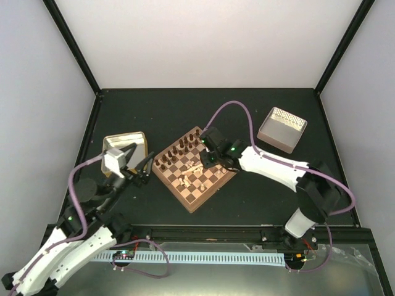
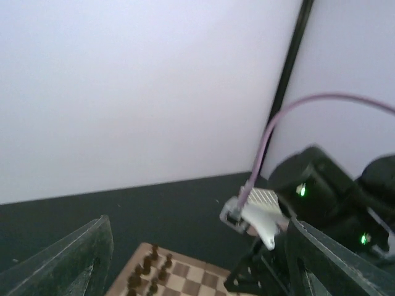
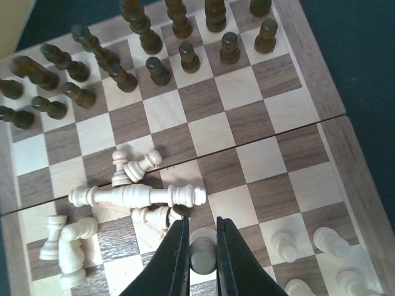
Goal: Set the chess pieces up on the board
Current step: Place the chess piece on the chessboard.
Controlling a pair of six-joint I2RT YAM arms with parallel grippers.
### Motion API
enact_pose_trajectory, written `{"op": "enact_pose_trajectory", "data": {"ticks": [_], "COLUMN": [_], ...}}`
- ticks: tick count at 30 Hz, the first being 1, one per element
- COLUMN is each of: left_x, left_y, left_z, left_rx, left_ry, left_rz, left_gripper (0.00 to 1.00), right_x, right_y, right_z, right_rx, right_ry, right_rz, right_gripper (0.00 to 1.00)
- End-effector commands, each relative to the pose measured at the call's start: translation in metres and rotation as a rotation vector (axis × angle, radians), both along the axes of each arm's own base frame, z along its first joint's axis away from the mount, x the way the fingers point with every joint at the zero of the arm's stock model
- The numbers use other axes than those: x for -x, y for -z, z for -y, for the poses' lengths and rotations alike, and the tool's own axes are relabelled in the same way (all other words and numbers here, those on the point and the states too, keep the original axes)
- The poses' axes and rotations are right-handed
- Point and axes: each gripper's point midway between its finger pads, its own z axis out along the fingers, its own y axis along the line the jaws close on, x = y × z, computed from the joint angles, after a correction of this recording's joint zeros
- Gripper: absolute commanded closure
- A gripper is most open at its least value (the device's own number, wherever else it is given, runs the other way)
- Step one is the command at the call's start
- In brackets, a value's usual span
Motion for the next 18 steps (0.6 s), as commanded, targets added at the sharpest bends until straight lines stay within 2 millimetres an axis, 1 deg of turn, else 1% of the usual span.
{"op": "enact_pose_trajectory", "data": {"ticks": [1,4,6,8,14,18], "left_x": [0.010,0.012,0.012,0.014,0.016,0.015], "left_y": [-0.011,-0.005,-0.001,-0.002,0.001,0.004], "left_z": [-0.042,-0.057,-0.064,-0.066,-0.065,-0.064], "left_rx": [-0.037,-0.049,-0.042,-0.036,-0.052,-0.067], "left_ry": [-0.145,-0.202,-0.233,-0.233,-0.226,-0.223], "left_rz": [-0.002,0.006,0.008,0.015,0.009,0.005], "left_gripper": [0.21,0.21,0.20,0.19,0.18,0.18], "right_x": [-0.012,-0.015,-0.017,-0.019,-0.015,-0.011], "right_y": [0.009,0.024,0.029,0.034,0.052,0.058], "right_z": [0.001,0.006,0.010,0.015,0.019,0.022], "right_rx": [0.074,0.130,0.169,0.200,0.252,0.266], "right_ry": [0.086,0.135,0.158,0.169,0.168,0.173], "right_rz": [0.015,-0.006,0.002,0.006,-0.031,-0.046], "right_gripper": [0.99,0.99,0.99,0.99,0.99,0.99]}}
